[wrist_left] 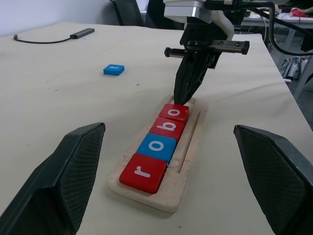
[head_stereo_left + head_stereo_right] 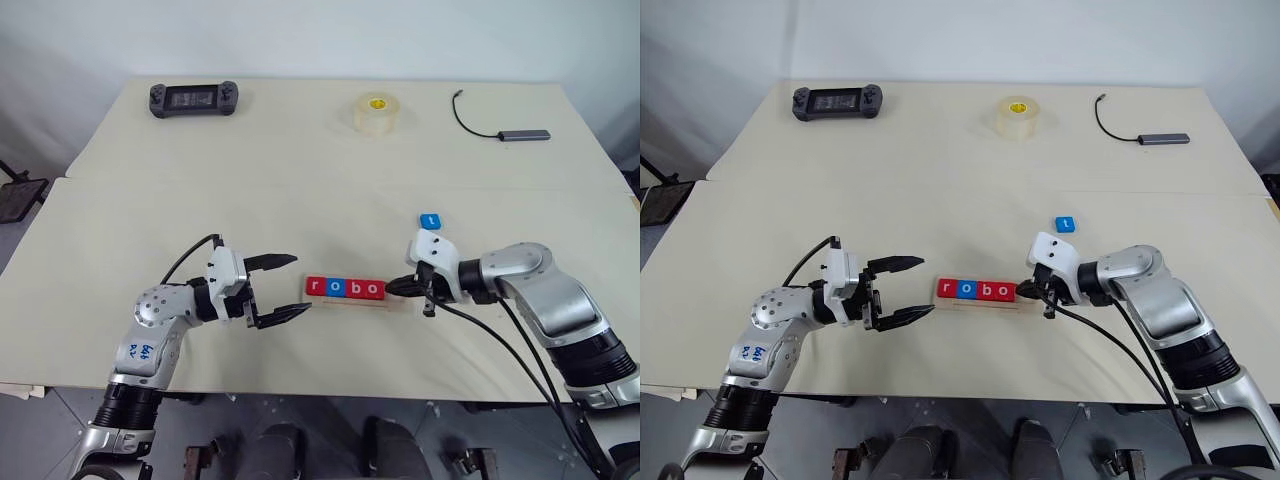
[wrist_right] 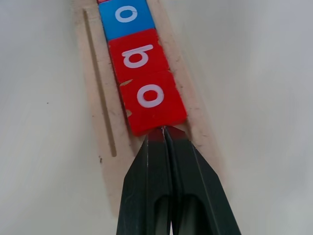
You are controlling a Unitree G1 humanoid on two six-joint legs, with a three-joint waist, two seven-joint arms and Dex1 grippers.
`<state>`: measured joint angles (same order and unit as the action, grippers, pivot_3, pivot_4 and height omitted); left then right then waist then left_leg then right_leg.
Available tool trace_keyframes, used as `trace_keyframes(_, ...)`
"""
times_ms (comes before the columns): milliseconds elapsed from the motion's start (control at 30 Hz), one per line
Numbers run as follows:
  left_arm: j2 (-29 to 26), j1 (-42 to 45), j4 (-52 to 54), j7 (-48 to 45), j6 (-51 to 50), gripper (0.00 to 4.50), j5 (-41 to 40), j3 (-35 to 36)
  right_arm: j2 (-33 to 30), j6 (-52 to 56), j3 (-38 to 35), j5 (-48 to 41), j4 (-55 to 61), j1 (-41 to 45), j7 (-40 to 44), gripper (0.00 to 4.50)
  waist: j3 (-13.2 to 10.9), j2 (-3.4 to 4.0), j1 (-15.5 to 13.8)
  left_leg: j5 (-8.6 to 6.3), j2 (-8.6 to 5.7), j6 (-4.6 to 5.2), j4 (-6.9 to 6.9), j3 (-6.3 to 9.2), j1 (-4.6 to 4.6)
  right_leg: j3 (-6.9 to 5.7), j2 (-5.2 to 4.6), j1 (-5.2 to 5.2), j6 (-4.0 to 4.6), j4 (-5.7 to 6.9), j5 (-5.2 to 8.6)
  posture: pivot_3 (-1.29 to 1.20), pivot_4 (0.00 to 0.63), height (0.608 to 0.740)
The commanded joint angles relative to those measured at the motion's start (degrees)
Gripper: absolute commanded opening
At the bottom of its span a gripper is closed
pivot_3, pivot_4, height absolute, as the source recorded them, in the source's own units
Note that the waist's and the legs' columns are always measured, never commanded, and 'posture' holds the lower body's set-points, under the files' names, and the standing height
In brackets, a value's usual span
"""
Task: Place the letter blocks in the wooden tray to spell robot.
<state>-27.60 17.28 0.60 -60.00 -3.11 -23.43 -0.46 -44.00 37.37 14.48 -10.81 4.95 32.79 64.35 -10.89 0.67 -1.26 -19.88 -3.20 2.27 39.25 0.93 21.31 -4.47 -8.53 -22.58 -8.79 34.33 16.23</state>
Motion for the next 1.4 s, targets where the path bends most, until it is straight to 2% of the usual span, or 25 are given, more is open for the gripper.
trace_keyframes(33,-0.3,-0.5,1.7,0.0,0.2,4.50,-0.8,0.8,-3.2,0.0,-2.9,-1.0,2.9,-1.4,0.8,0.05,0.0,0.00,-0.1,0.00,0.00,0.00,0.00,0.01,0.00,0.00,0.00,0.00,0.00,0.00,0.00,0.00,0.150,0.740)
trace_keyframes(200,-0.1,-0.2,1.1,-0.6,0.3,4.50,-0.8,0.3,-5.0,-1.9,-10.2,-4.6,6.2,-7.0,0.1,0.05,0.0,0.00,-0.1,0.00,0.01,0.00,0.00,0.01,0.01,-0.01,0.00,0.01,0.00,-0.01,0.00,0.00,0.150,0.740)
trace_keyframes(300,-0.1,0.3,0.4,-1.0,0.4,4.50,-0.9,0.3,-5.2,-2.0,-20.0,-8.5,9.3,-14.7,-1.4,0.60,0.0,-0.01,-0.4,0.00,0.00,0.00,-0.01,0.02,0.02,-0.03,0.00,0.02,0.00,-0.01,0.00,0.00,0.150,0.740)
trace_keyframes(433,-0.3,0.4,-1.2,-1.7,0.7,4.50,-0.9,0.8,0.2,-13.0,-33.0,-11.0,12.2,-28.3,-4.7,1.87,0.0,-0.05,-0.6,0.00,-0.02,0.02,-0.01,0.03,-0.01,-0.06,0.00,0.09,0.00,-0.04,0.00,0.00,0.150,0.740)
trace_keyframes(600,-0.3,0.7,-2.5,-1.6,0.5,4.50,-1.0,1.6,8.6,-24.9,-41.1,-10.5,12.8,-40.7,-10.3,3.47,0.0,-0.04,-0.2,0.00,0.01,0.02,-0.04,-0.05,-0.12,0.02,0.03,0.12,-0.01,0.05,0.00,0.00,0.150,0.740)
trace_keyframes(633,-0.3,1.0,-2.9,-1.7,0.5,4.50,-0.9,1.6,10.2,-26.3,-42.2,-10.7,12.1,-42.0,-11.9,3.92,0.0,-0.04,-0.2,0.00,0.00,0.02,-0.04,-0.08,-0.13,0.05,0.03,0.10,-0.01,0.08,0.00,0.00,0.150,0.740)
trace_keyframes(700,-0.2,1.6,-3.6,-1.8,0.5,4.50,-0.8,1.6,12.1,-29.0,-43.2,-10.9,10.5,-42.9,-13.5,4.49,0.0,-0.04,0.1,0.01,0.00,0.02,-0.03,-0.16,-0.18,0.14,0.03,0.10,-0.01,0.12,0.00,0.00,0.150,0.740)
trace_keyframes(800,-0.2,2.4,-4.4,-2.1,0.8,4.50,-0.7,1.5,13.8,-32.6,-43.5,-11.0,7.5,-42.9,-15.1,4.49,0.0,-0.03,0.0,0.04,0.00,0.04,-0.02,-0.24,-0.26,0.24,0.03,0.10,-0.01,0.19,-0.01,0.00,0.150,0.740)
trace_keyframes(967,0.1,3.3,-4.8,-2.3,1.0,4.50,-0.6,1.1,13.7,-31.5,-40.3,-12.6,4.6,-36.0,-17.3,4.49,0.1,0.00,0.2,0.06,0.01,0.03,-0.02,-0.24,-0.27,0.29,0.03,0.05,-0.01,0.27,0.00,0.00,0.150,0.740)
trace_keyframes(1167,0.3,3.4,-4.5,-2.3,1.1,4.50,-0.4,1.0,10.2,-18.8,-32.9,-10.9,1.8,-23.7,-21.5,4.49,0.1,0.00,0.6,0.08,0.02,0.02,-0.01,-0.16,-0.22,0.25,0.02,0.00,0.02,0.29,0.01,0.00,0.150,0.740)
trace_keyframes(1267,0.5,3.2,-4.0,-2.0,1.3,4.50,-0.2,0.8,10.4,-3.6,-27.2,-8.2,-4.1,-10.6,-29.9,4.49,0.1,0.01,0.6,0.08,0.01,0.02,0.01,-0.13,-0.17,0.23,0.00,0.01,0.03,0.28,0.01,0.00,0.150,0.740)
trace_keyframes(1400,1.0,2.9,-3.1,-1.5,1.4,4.50,0.0,0.4,13.4,-0.8,-23.3,-4.6,-14.2,0.9,-35.4,4.49,0.1,0.01,1.2,0.10,-0.01,0.02,0.03,-0.05,-0.10,0.17,-0.01,-0.06,0.07,0.33,0.03,0.00,0.150,0.740)
